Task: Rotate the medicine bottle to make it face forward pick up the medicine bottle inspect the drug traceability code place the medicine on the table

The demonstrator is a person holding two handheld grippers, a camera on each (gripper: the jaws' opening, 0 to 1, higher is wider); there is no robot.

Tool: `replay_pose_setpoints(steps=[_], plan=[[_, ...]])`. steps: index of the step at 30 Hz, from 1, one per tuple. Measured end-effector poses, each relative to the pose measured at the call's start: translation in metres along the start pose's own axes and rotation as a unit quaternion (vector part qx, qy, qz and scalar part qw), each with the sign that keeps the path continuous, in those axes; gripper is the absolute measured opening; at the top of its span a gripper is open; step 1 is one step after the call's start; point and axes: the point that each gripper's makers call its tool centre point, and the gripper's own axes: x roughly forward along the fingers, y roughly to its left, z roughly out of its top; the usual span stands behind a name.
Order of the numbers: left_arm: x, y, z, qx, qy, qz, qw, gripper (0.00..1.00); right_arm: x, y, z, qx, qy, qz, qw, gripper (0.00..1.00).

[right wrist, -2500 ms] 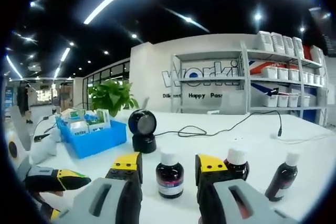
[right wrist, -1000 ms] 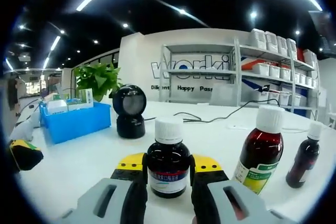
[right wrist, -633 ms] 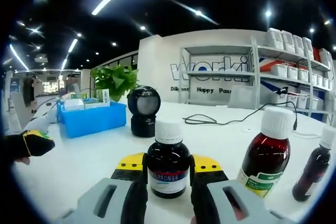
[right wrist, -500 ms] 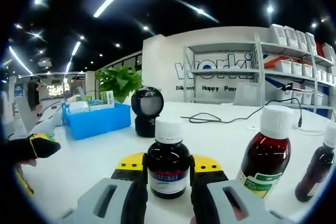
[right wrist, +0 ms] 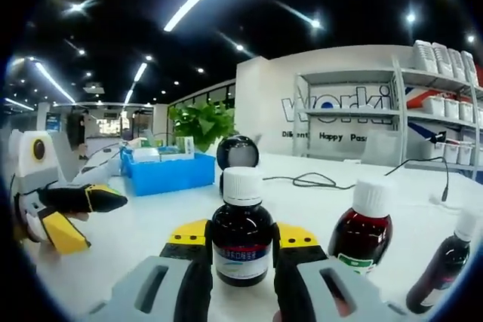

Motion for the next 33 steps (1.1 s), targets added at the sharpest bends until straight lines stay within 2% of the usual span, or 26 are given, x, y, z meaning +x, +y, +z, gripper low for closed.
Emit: replay_pose_setpoints(steps=[6, 12, 16, 18, 20, 25, 33], plan=[[0.000, -0.001, -0.001, 0.002, 0.002, -0.002, 1.0000, 0.37, -0.008, 0.002, 0.020, 0.003, -0.011, 0.013, 0.9999, 0.26], [0.000, -0.002, -0.001, 0.004, 0.002, -0.002, 1.0000, 0.37, -0.023, 0.008, 0.067, -0.009, -0.039, 0.056, 0.9976, 0.26], [0.000, -0.001, -0.001, 0.004, 0.002, -0.002, 1.0000, 0.37, -0.032, -0.002, 0.095, -0.021, -0.053, 0.056, 0.9968, 0.26], [0.000, -0.002, -0.001, 0.005, 0.003, -0.003, 1.0000, 0.37, -0.034, -0.011, 0.108, -0.006, -0.062, 0.053, 0.9966, 0.26], [0.000, -0.002, -0.001, 0.006, 0.003, -0.003, 1.0000, 0.37, -0.039, -0.010, 0.120, 0.020, -0.069, 0.057, 0.9958, 0.26], [0.000, -0.001, -0.001, 0.004, 0.002, 0.000, 1.0000, 0.37, -0.042, -0.021, 0.153, 0.018, -0.087, 0.071, 0.9935, 0.26], [0.000, -0.001, -0.001, 0.005, 0.003, 0.000, 1.0000, 0.37, -0.037, -0.033, 0.188, 0.011, -0.101, 0.070, 0.9923, 0.26]])
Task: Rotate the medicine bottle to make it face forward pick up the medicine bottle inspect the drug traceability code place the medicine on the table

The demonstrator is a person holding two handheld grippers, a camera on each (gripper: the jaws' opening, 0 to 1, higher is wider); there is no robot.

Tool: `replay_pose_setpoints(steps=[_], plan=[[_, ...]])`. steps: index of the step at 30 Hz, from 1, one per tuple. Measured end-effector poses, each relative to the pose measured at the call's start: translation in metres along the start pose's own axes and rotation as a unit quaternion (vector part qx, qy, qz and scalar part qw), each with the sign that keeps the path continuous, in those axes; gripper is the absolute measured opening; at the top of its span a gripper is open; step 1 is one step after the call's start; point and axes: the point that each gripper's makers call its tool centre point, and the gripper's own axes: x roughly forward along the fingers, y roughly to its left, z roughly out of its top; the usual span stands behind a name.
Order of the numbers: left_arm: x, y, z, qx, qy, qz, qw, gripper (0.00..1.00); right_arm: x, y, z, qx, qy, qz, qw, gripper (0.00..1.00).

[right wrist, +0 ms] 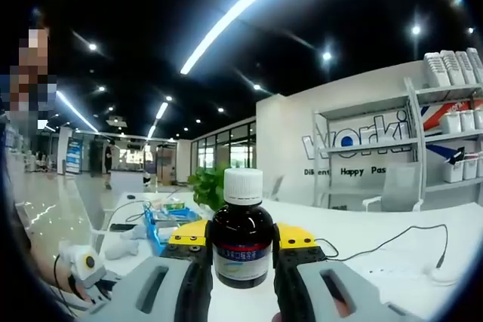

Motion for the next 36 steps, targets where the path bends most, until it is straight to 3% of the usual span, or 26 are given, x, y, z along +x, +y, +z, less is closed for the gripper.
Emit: replay_pose_setpoints(steps=[7, 9, 17, 25, 36], plan=[[0.000, 0.000, 0.000, 0.000, 0.001, 0.001, 1.0000, 0.36, 0.025, -0.001, 0.025, -0.006, 0.000, 0.017, 0.9998, 0.26], [0.000, 0.000, 0.000, 0.000, 0.002, 0.001, 1.0000, 0.36, 0.035, -0.006, 0.035, 0.011, -0.004, 0.032, 0.9994, 0.25], [0.000, 0.000, -0.001, 0.001, 0.003, 0.001, 1.0000, 0.36, 0.073, -0.023, 0.052, -0.011, 0.014, 0.026, 0.9995, 0.25], [0.000, 0.000, 0.000, 0.000, 0.001, 0.000, 1.0000, 0.36, 0.107, -0.024, 0.032, 0.000, 0.030, 0.016, 0.9994, 0.26], [0.001, -0.001, 0.000, 0.001, 0.002, 0.000, 1.0000, 0.36, 0.138, -0.026, -0.034, 0.003, 0.081, 0.007, 0.9967, 0.26]])
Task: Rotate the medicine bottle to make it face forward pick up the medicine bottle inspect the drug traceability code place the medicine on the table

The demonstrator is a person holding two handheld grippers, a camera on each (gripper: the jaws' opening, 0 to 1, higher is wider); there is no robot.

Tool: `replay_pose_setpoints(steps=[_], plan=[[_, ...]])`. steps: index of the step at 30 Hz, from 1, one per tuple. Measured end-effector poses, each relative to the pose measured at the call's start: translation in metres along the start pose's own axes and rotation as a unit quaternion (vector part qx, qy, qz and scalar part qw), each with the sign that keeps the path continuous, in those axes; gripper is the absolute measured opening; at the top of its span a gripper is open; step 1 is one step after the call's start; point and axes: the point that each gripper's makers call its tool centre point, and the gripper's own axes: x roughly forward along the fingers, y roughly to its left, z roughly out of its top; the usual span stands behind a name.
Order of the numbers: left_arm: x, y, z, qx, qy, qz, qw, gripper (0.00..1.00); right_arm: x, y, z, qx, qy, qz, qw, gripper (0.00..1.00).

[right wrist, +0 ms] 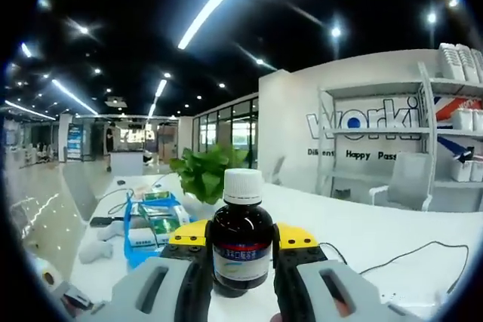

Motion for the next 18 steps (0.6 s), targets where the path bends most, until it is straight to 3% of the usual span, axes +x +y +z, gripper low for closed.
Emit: replay_pose_setpoints(steps=[8, 18], plan=[[0.000, 0.001, 0.000, 0.000, 0.000, -0.001, 1.0000, 0.36, 0.018, -0.010, -0.037, 0.022, 0.031, -0.010, 0.9992, 0.26], [0.000, 0.000, -0.001, 0.001, 0.001, -0.001, 1.0000, 0.36, 0.028, -0.012, -0.063, 0.043, 0.052, -0.024, 0.9974, 0.26]])
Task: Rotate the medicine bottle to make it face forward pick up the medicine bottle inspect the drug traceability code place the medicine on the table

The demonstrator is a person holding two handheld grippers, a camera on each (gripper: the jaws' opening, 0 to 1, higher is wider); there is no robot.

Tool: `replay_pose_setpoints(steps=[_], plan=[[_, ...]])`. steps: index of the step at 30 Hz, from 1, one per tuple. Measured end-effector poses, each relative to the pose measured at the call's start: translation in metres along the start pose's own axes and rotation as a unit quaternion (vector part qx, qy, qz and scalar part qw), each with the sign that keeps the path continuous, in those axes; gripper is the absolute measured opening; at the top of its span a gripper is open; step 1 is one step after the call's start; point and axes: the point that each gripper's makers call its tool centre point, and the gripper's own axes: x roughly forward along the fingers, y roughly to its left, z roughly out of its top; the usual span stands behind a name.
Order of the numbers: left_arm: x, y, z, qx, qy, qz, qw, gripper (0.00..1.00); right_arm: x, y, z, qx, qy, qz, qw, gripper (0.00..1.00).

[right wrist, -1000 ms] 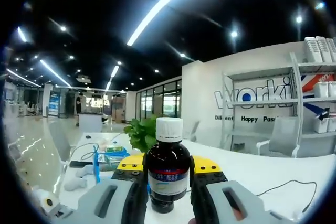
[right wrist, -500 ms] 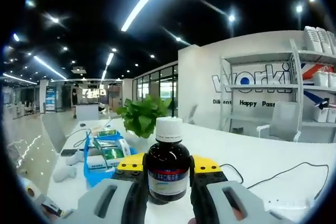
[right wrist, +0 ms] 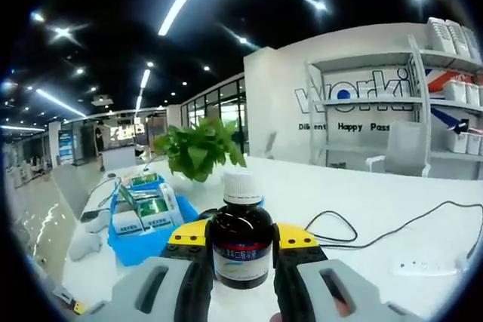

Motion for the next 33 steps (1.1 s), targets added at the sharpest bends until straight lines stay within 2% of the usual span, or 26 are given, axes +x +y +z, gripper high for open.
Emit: replay_pose_setpoints(steps=[9, 11, 21, 33], plan=[[0.000, 0.002, 0.001, -0.002, -0.003, 0.001, 1.0000, 0.36, 0.004, -0.003, -0.009, 0.002, 0.014, -0.002, 0.9999, 0.26], [0.001, 0.002, 0.001, -0.002, -0.004, 0.001, 1.0000, 0.36, 0.004, -0.005, -0.013, 0.019, 0.018, -0.006, 0.9996, 0.26], [0.002, 0.002, -0.002, 0.004, 0.002, 0.001, 1.0000, 0.36, 0.008, -0.014, -0.027, 0.010, 0.033, -0.010, 0.9994, 0.26], [0.002, 0.001, -0.002, 0.004, 0.002, -0.001, 1.0000, 0.36, 0.015, -0.010, -0.039, 0.004, 0.047, -0.009, 0.9988, 0.26]])
